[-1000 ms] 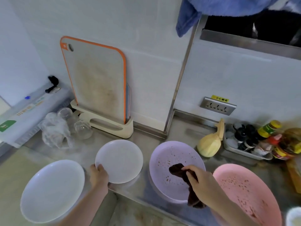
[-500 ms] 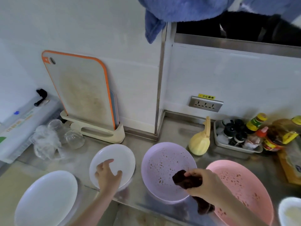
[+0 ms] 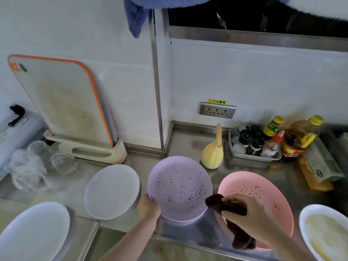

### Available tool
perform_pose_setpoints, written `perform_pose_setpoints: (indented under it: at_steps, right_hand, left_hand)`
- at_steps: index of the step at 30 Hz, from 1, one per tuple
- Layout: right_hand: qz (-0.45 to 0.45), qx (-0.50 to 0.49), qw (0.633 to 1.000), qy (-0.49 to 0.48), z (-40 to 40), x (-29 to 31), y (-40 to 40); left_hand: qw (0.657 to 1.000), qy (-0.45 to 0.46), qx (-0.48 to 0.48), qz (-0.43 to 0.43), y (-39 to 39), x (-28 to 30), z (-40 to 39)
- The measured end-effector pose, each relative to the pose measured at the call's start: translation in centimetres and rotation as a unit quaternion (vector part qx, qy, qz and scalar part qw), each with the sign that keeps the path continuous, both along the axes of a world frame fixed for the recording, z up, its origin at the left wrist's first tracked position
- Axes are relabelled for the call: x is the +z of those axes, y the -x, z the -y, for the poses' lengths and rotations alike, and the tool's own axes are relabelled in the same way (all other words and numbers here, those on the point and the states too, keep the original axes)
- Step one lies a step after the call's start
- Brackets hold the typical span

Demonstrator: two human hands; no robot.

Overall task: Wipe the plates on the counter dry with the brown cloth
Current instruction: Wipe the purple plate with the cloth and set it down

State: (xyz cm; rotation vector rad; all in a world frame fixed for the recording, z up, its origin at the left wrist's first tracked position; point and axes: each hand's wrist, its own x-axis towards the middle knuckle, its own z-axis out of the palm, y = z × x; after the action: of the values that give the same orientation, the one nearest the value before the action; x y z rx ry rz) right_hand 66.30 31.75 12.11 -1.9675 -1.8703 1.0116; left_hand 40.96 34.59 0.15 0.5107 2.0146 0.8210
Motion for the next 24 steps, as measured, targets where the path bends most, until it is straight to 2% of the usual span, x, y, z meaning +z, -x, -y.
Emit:
perform_pose_setpoints:
  at_steps: [4, 7, 11, 15, 18, 20, 22, 24]
  right_hand:
    - [-0.015, -0.016, 1.000, 0.011, 1.2, 0.3, -0.9]
    - [-0.040, -0.026, 0.998, -0.028, 2.0, 2.4, -0.4]
    - [-0.089, -0.049, 0.979, -0.176, 2.4, 6.0, 1.8]
    - [-0.113, -0.015, 0.938, -0.329, 2.4, 8.6, 6.6]
    - [-0.077, 0.108, 0.915, -0.381, 3.6, 9.3, 10.8]
    - [0.003, 0.184, 0.899, -0.397, 4.8, 8.7, 12.8]
    - [0.075, 0.219, 0.885, -0.405, 5.8, 8.8, 14.6]
    - [0.096, 0.228, 0.872, -0.423, 6.6, 9.7, 16.1]
  left_hand:
    - [0.998, -0.032, -0.005, 0.062, 0.4, 0.8, -0.2]
    - [0.995, -0.066, -0.044, 0.055, 1.3, 2.9, 0.5]
    - [0.987, -0.131, -0.081, 0.057, 3.5, 8.2, 2.4]
    - [0.964, -0.168, -0.081, 0.189, 6.0, 15.1, 4.5]
    - [0.941, -0.221, -0.093, 0.240, 7.8, 19.9, 6.2]
    - [0.931, -0.264, -0.102, 0.228, 9.2, 22.5, 7.2]
    - [0.925, -0.307, -0.101, 0.203, 10.5, 24.6, 8.2]
    - [0.919, -0.336, -0.088, 0.189, 11.7, 26.2, 9.1]
